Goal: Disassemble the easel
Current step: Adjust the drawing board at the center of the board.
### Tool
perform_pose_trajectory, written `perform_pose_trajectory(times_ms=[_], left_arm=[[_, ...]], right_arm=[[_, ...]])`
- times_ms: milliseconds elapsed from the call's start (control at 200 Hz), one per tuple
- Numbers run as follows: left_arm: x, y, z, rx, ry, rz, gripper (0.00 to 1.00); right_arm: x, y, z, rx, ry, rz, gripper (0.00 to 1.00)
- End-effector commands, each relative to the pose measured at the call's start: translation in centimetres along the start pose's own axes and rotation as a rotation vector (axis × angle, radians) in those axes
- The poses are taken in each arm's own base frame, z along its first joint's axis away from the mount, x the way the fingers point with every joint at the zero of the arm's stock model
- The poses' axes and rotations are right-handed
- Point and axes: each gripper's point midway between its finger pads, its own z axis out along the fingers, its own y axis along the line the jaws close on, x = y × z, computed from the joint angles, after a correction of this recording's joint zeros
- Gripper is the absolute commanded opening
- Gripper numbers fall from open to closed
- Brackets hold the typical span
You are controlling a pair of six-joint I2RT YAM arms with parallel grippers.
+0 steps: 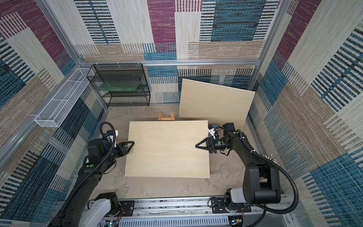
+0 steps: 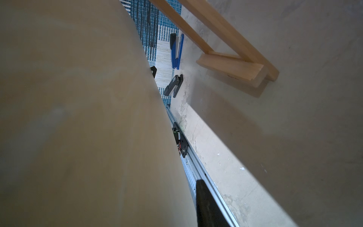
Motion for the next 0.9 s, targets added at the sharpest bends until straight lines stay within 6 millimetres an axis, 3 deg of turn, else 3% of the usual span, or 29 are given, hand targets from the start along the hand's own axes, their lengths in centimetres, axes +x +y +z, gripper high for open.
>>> perform_pose_trajectory(times_ms=[0, 165, 285, 486, 626, 796, 896], left_arm=[[4.5, -4.0, -0.4, 0.169, 0.215, -0.143, 0.0], [6.6, -4.4, -0.8, 0.12, 0.25, -0.179, 0.0], [8.3, -3.3, -1.1, 0.04, 0.297, -0.205, 0.0], [9.3, -1.3, 0.0, -0.039, 0.334, -0.212, 0.0], [9.2, 0.3, 1.2, -0.105, 0.356, -0.176, 0.0], [7.9, 0.4, 1.8, -0.13, 0.351, -0.123, 0.05], [5.6, -0.4, 1.6, -0.138, 0.301, -0.075, 0.2]], right_arm=[[-1.5, -6.0, -0.4, 0.353, -0.023, -0.156, 0.33], [0.2, -6.4, 0.2, 0.35, 0.006, -0.098, 0.33], [2.0, -7.3, 1.0, 0.364, 0.047, -0.026, 0.33], [2.6, -8.9, 0.7, 0.425, 0.029, 0.063, 0.31], [2.1, -9.6, -0.5, 0.465, -0.02, 0.093, 0.31], [2.5, -10.2, -0.9, 0.494, -0.035, 0.14, 0.3], [2.8, -10.1, -1.0, 0.509, -0.049, 0.167, 0.29]])
